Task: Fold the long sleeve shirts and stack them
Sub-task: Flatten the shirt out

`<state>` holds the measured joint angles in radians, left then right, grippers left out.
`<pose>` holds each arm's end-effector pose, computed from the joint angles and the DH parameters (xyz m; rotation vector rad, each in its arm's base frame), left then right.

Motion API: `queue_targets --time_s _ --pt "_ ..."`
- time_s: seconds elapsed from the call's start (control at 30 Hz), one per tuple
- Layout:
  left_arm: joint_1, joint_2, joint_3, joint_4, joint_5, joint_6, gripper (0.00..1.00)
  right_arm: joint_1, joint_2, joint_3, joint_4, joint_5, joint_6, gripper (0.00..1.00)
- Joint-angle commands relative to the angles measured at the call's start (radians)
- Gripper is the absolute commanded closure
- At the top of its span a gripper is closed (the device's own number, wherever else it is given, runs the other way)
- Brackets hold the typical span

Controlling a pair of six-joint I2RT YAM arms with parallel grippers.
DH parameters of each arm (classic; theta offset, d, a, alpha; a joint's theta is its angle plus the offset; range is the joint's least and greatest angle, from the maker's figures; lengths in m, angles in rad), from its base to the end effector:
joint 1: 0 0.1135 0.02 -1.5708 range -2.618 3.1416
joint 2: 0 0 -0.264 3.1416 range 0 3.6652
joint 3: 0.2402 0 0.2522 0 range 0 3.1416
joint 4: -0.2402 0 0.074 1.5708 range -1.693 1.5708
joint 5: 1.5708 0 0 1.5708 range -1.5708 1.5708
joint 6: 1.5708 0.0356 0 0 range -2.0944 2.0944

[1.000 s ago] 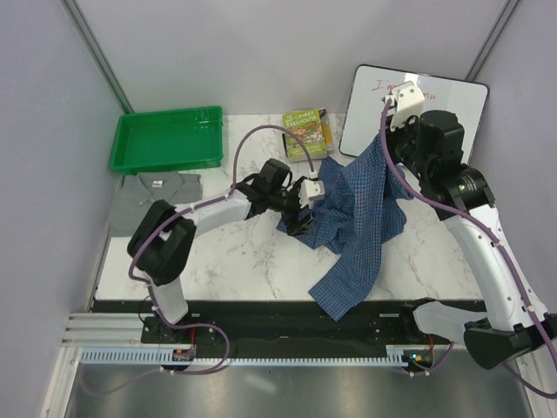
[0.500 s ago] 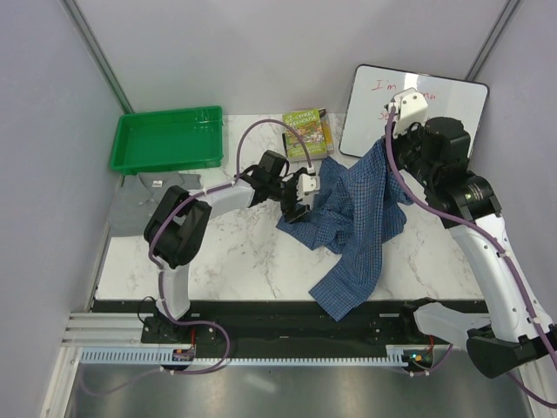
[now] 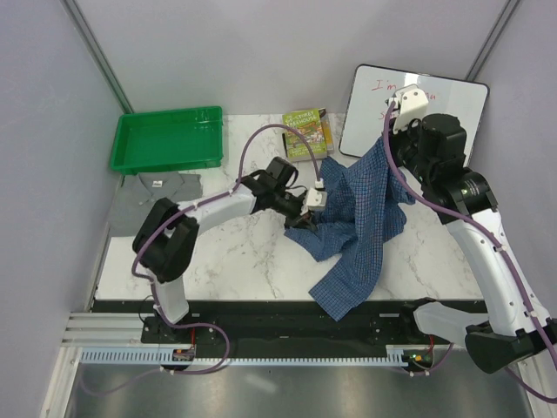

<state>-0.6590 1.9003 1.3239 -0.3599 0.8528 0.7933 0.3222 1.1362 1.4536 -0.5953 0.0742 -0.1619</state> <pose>0.3008 -0.2669 0.2016 1.7722 1.4823 -0.9854 0.2172 0.0697 0.4564 -0.3926 1.8060 0.0433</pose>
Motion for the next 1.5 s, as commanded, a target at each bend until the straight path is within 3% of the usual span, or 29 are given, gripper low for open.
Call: queue_targets --time_s 0.0,0.03,0.07,0.13,0.17,0.2,0.23,0.27,0.33,0.37,0.47,0.53,0.6,0.7,0.83,0.97,1.03,1.13,1.17,1.2,1.23,1.33,1.37,1.47 --pt "-0.253 -0.216 -0.089 0.06 0.164 -0.126 0.98 -0.003 0.017 0.057 0.078 0.068 0.039 1.0" --pt "-0.302 -0.269 -0.122 0.132 0.163 -0.22 0.98 -0.005 0.025 0.062 0.081 0.071 0.047 1.0" --pt "-0.35 -0.285 -0.156 0.308 0.161 -0.256 0.98 -0.005 0.03 0.068 0.087 0.076 0.05 1.0" --pt "-0.494 -0.246 -0.178 0.387 0.102 -0.285 0.98 -0.005 0.04 0.083 0.089 0.076 0.058 1.0" --pt "-0.545 -0.219 -0.139 0.384 0.094 -0.299 0.93 -0.006 0.04 0.091 0.086 0.073 0.056 1.0" --pt "-0.547 -0.195 -0.128 0.389 0.088 -0.322 0.77 -0.006 0.04 0.099 0.084 0.075 0.05 1.0" --pt "-0.544 -0.185 -0.129 0.409 0.065 -0.389 0.51 -0.006 0.034 0.103 0.084 0.075 0.044 1.0" --pt "-0.51 -0.207 -0.162 0.455 -0.03 -0.416 0.44 -0.006 0.031 0.105 0.086 0.072 0.024 1.0" --pt "-0.434 -0.254 -0.228 0.527 -0.101 -0.539 0.11 -0.006 0.011 0.099 0.084 0.067 0.012 1.0" --pt "-0.333 -0.306 -0.294 0.568 -0.121 -0.598 0.11 -0.006 0.004 0.093 0.083 0.065 0.009 1.0" --pt "-0.172 -0.378 -0.397 0.656 -0.271 -0.746 0.12 -0.006 -0.024 0.071 0.083 0.064 0.01 1.0" --pt "-0.152 -0.373 -0.405 0.616 -0.419 -0.695 0.15 -0.006 -0.041 0.065 0.083 0.059 0.018 1.0" --pt "-0.151 -0.31 -0.376 0.566 -0.478 -0.689 0.15 -0.006 -0.046 0.073 0.083 0.052 0.027 1.0" --pt "-0.152 -0.213 -0.312 0.524 -0.473 -0.72 0.1 -0.008 -0.036 0.119 0.084 0.036 0.032 1.0" --pt "-0.152 -0.11 -0.237 0.584 -0.515 -0.784 0.08 -0.005 -0.035 0.159 0.075 -0.002 0.03 1.0" --pt "-0.159 0.014 -0.118 0.616 -0.56 -0.882 0.1 -0.006 -0.03 0.183 0.051 -0.011 0.036 1.0" --pt "-0.16 0.069 -0.065 0.621 -0.543 -0.924 0.17 -0.006 -0.033 0.195 0.042 -0.008 0.041 1.0" --pt "-0.154 0.071 -0.046 0.616 -0.543 -0.927 0.44 -0.006 -0.026 0.229 0.038 -0.004 0.042 1.0" --pt "-0.148 0.056 -0.051 0.58 -0.544 -0.901 0.76 -0.006 -0.027 0.238 0.038 0.012 0.041 1.0" --pt "-0.139 0.028 -0.057 0.543 -0.547 -0.885 0.91 -0.006 -0.026 0.254 0.037 0.021 0.039 1.0" --pt "-0.113 -0.004 -0.081 0.505 -0.544 -0.872 0.98 -0.006 -0.026 0.257 0.035 0.038 0.036 1.0" --pt "-0.056 -0.228 -0.162 0.302 -0.459 -0.752 0.98 -0.006 -0.046 0.245 0.037 0.108 0.009 1.0" --pt "-0.042 -0.373 -0.176 0.16 -0.436 -0.691 0.98 -0.006 -0.062 0.235 0.037 0.124 -0.002 1.0" --pt "-0.004 -0.618 -0.16 -0.092 -0.296 -0.541 0.98 -0.008 -0.098 0.196 0.035 0.159 -0.005 1.0"
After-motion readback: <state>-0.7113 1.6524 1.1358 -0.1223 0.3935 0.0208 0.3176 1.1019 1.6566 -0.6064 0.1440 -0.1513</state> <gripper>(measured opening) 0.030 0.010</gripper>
